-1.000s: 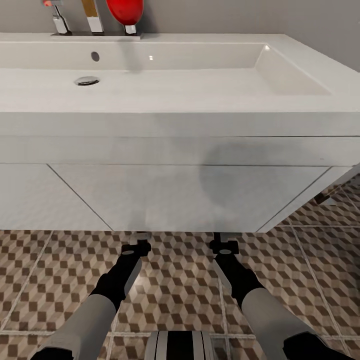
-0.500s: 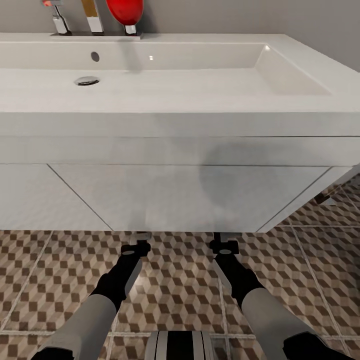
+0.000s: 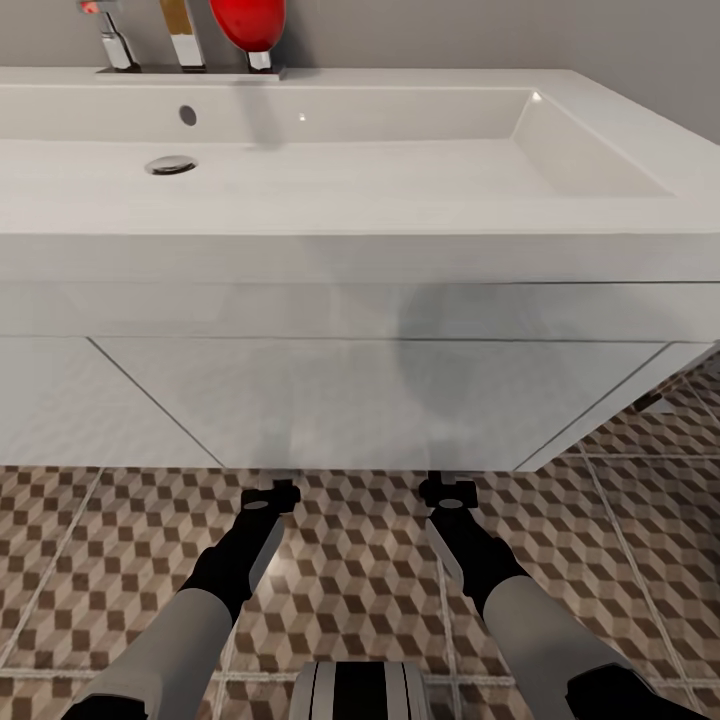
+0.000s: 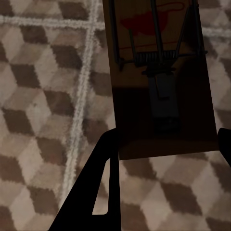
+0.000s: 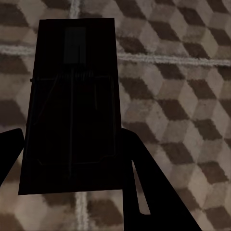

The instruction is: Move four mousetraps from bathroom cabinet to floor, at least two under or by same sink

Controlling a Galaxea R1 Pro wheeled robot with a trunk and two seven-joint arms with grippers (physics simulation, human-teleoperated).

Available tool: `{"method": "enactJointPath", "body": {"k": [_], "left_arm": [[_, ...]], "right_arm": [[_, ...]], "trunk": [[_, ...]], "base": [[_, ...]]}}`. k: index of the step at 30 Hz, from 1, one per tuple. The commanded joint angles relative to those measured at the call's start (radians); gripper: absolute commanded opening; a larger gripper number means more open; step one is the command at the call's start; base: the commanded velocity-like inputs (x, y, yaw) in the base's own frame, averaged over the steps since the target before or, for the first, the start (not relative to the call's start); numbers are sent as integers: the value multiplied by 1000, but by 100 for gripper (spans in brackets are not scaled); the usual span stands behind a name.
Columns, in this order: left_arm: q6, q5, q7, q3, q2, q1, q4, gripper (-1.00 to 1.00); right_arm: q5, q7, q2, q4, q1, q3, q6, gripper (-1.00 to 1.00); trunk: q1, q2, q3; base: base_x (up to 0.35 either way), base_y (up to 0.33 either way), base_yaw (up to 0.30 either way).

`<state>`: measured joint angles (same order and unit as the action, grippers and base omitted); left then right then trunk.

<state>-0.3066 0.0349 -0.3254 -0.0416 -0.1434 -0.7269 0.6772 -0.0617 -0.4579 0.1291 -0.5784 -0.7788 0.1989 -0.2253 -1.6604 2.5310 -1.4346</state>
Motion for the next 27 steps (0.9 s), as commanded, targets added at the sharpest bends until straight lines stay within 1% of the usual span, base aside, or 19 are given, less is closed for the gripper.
{"method": "enactJointPath", "body": {"k": [1,27], "left_arm": [[-6,2,-8,-5,1,0,2,-100],[-7,2,-9,-4,-4,0,2,-100]], "right_arm": [[-9,-9,-1,-1,0,7,-5,-100],[-10,-5,0,-1,0,7,-5,-100]], "trunk": [[0,0,-1],[0,0,-1]], "base": [[30,0,0],[2,0,0]]}}
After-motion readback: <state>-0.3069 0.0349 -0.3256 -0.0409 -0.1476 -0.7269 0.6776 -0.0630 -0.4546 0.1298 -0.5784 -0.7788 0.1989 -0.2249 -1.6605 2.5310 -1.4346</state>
